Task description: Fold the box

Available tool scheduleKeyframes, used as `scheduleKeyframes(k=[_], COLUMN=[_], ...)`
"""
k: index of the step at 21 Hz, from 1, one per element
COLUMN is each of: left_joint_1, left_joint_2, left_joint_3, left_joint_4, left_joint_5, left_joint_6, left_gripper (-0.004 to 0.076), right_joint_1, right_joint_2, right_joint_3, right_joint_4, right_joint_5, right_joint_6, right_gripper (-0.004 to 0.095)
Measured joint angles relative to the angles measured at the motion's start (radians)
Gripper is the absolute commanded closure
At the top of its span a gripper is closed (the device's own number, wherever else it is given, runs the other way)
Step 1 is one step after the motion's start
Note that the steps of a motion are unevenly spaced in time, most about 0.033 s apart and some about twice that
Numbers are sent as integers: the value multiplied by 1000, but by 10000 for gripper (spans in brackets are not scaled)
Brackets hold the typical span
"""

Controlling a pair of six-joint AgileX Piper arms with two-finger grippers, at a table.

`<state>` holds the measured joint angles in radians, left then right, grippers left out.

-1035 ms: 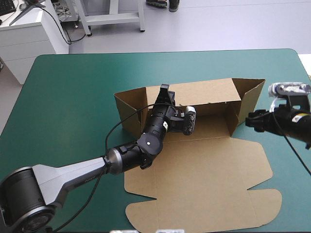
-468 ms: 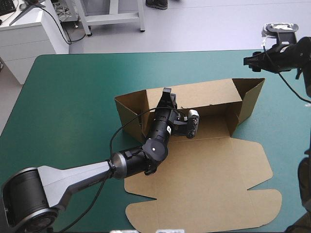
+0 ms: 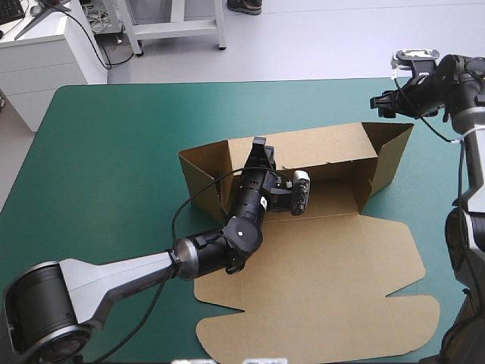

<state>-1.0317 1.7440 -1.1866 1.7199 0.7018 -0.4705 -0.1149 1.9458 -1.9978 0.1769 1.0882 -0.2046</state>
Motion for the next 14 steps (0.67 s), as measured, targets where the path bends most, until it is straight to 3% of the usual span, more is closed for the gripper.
scheduleKeyframes(k=[6,14], left_joint_1=[-3,-3], left_joint_2=[4,5], left_joint_3=[0,0], left_joint_4=[6,6], left_joint_5=[20,27], left_joint_6=[-49,-55], left_gripper=[732,732], right_joint_1=[0,-19], right_joint_2=[-12,-205], right_joint_3=[36,296], right_joint_4=[-17,0], right_joint_5=[86,76], right_joint_6=[-35,-115], right_gripper=[306,310])
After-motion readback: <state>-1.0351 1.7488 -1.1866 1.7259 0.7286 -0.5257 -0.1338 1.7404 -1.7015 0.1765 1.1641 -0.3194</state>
